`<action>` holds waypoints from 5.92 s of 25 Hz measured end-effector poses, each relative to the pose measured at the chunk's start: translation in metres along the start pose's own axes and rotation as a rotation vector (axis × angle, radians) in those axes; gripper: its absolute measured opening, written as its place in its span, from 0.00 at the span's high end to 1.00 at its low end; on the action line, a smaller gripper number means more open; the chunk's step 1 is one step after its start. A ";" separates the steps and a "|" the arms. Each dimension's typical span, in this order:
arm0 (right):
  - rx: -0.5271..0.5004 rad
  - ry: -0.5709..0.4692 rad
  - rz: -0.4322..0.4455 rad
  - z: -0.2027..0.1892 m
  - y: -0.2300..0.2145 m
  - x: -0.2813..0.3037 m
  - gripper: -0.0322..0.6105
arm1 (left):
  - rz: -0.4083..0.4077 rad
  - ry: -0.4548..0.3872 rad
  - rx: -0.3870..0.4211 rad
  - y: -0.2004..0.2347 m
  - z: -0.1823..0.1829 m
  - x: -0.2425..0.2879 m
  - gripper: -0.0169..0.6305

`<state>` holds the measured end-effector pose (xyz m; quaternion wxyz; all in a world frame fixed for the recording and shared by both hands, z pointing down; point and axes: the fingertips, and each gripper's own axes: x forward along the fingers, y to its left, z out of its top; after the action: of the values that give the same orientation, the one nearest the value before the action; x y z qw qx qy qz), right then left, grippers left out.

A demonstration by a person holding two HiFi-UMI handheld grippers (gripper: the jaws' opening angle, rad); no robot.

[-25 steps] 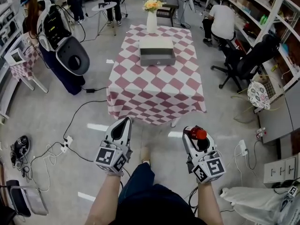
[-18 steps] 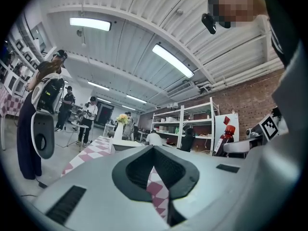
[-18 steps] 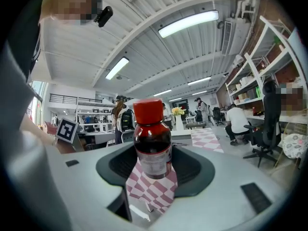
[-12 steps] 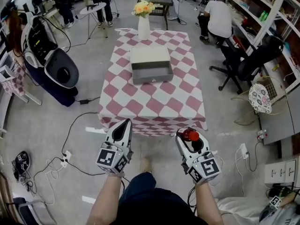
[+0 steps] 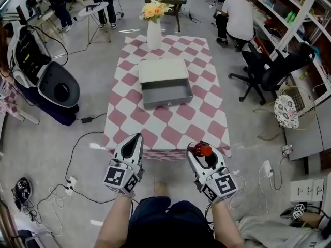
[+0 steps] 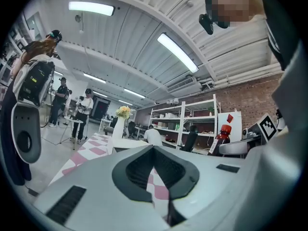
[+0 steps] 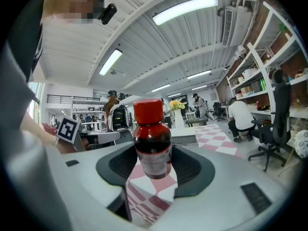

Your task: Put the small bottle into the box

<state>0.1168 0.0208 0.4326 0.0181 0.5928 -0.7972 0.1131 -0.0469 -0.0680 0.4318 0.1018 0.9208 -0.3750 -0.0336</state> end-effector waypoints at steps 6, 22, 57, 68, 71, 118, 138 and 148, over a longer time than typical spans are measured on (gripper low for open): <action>0.012 0.027 0.018 -0.003 -0.005 0.035 0.59 | -0.009 0.013 -0.012 0.018 -0.005 0.024 0.96; -0.018 0.098 0.154 0.000 -0.026 0.160 0.59 | 0.034 0.039 -0.021 0.070 -0.016 0.099 0.96; -0.397 0.587 0.592 -0.039 -0.040 0.360 0.59 | 0.210 0.085 -0.034 0.175 -0.032 0.201 0.96; -0.453 0.708 0.666 -0.076 -0.027 0.383 0.59 | 0.243 0.081 -0.059 0.192 -0.032 0.195 0.96; -0.447 0.726 0.673 -0.082 -0.026 0.384 0.59 | 0.246 0.080 -0.064 0.194 -0.032 0.194 0.96; -0.239 0.466 0.282 -0.018 -0.086 0.302 0.94 | 0.163 0.076 -0.072 0.147 -0.022 0.164 0.96; -0.047 0.072 0.103 0.040 -0.067 0.163 0.95 | 0.085 0.036 -0.013 0.067 0.005 0.116 0.96; -0.057 0.007 0.079 0.065 -0.045 0.109 0.95 | 0.064 -0.006 -0.012 0.036 0.028 0.081 0.96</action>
<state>0.1341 -0.1076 0.3940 0.0333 0.5599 -0.8226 0.0930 -0.0176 -0.1542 0.4129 0.1074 0.9077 -0.4041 -0.0353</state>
